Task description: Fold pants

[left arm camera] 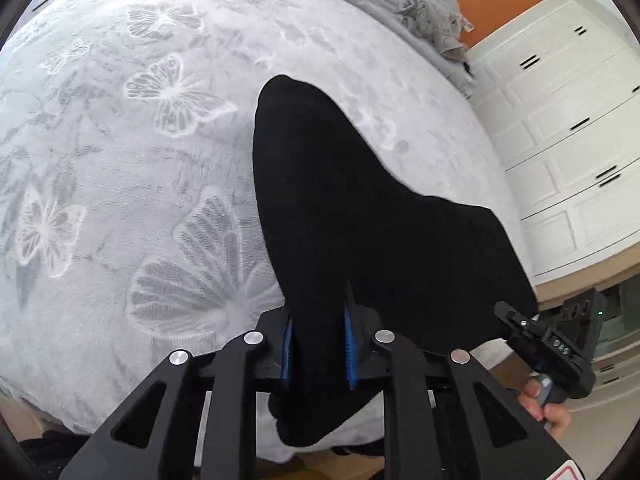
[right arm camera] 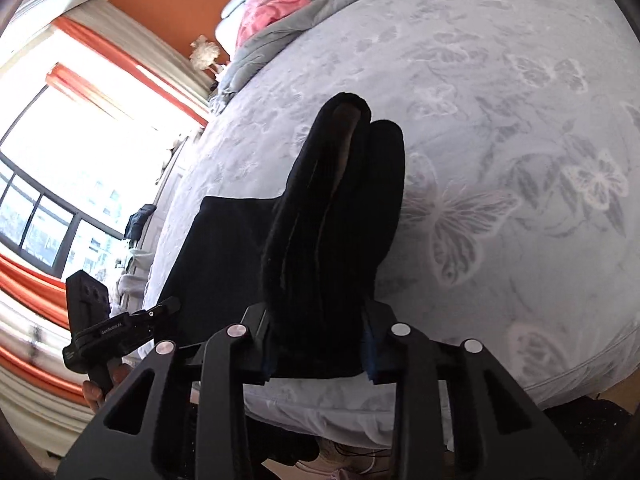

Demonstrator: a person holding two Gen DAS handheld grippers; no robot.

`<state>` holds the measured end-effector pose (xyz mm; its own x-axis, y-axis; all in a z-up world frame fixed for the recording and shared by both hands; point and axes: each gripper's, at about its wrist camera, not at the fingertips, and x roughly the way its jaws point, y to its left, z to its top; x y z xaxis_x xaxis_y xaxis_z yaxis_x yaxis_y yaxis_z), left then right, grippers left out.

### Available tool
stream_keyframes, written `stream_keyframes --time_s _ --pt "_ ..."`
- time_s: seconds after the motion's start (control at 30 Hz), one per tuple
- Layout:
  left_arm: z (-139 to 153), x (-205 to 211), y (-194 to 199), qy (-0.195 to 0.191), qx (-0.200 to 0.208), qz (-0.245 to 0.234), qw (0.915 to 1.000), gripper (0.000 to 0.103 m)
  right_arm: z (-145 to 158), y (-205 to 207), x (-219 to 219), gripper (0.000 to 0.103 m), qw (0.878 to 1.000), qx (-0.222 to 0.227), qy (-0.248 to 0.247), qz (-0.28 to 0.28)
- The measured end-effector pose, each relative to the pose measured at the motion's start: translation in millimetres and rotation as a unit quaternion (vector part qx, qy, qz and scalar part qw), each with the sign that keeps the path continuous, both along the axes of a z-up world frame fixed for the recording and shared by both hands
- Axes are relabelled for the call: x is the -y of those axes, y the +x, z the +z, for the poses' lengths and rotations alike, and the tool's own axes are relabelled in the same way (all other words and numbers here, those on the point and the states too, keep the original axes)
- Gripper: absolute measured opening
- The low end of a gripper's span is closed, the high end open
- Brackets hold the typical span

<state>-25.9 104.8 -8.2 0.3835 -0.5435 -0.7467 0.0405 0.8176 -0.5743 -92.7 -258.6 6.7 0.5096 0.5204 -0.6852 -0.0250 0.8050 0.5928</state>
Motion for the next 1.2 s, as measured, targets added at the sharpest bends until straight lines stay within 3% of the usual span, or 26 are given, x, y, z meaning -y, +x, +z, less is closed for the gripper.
stream_keyframes --time_s 0.07,0.1,0.17,0.2,0.23,0.27,0.33,0.5,0.63,0.87,1.0,1.07,1.2 --pt "9 -13 -17 0.002 0.002 0.002 1.0 0.016 -13 -4 -6 0.039 0.999 -0.019 -0.017 0.02" --pt "7 -15 -24 0.026 0.001 0.004 0.9997 0.017 -25 -5 -10 0.042 0.998 -0.033 -0.049 0.02" --pt "-6 -6 -30 0.085 -0.017 -0.007 0.9962 0.021 -47 -4 -8 0.058 0.993 -0.064 -0.096 0.0" --pt "-16 0 -32 0.1 -0.027 -0.017 0.9945 0.033 -53 -5 -5 0.063 0.994 -0.068 -0.079 -0.007" --pt "-22 5 -33 0.105 -0.031 -0.016 0.9939 0.054 -58 -6 1 0.066 0.996 -0.071 -0.051 -0.015" --pt "-24 3 -36 0.105 -0.032 -0.005 0.994 0.063 -61 -7 6 0.069 0.997 -0.074 -0.027 -0.021" --pt "-27 8 -38 0.08 -0.034 -0.007 0.9962 0.089 -63 -6 11 0.072 0.997 -0.074 -0.002 -0.024" --pt "-35 30 -30 0.14 -0.023 -0.006 0.9899 0.091 -68 -3 7 0.076 0.997 -0.074 0.006 -0.025" --pt "-36 40 -27 0.149 -0.008 0.003 0.9888 0.091 -68 -1 -3 0.084 0.997 -0.068 -0.002 -0.025" --pt "-37 57 -21 0.169 0.008 0.005 0.9856 0.092 -70 -7 -9 0.084 0.998 -0.048 -0.021 -0.034" --pt "-38 67 -16 0.177 0.017 0.005 0.984 0.091 -69 -8 -8 0.064 0.998 -0.035 -0.025 -0.041" --pt "-37 75 -11 0.18 0.028 0.0 0.9833 0.082 -67 -10 -6 0.047 0.999 -0.032 -0.012 -0.042" --pt "-25 82 -12 0.193 0.054 -0.009 0.9797 0.055 -54 -17 -7 0.035 0.999 -0.021 -0.01 -0.048"
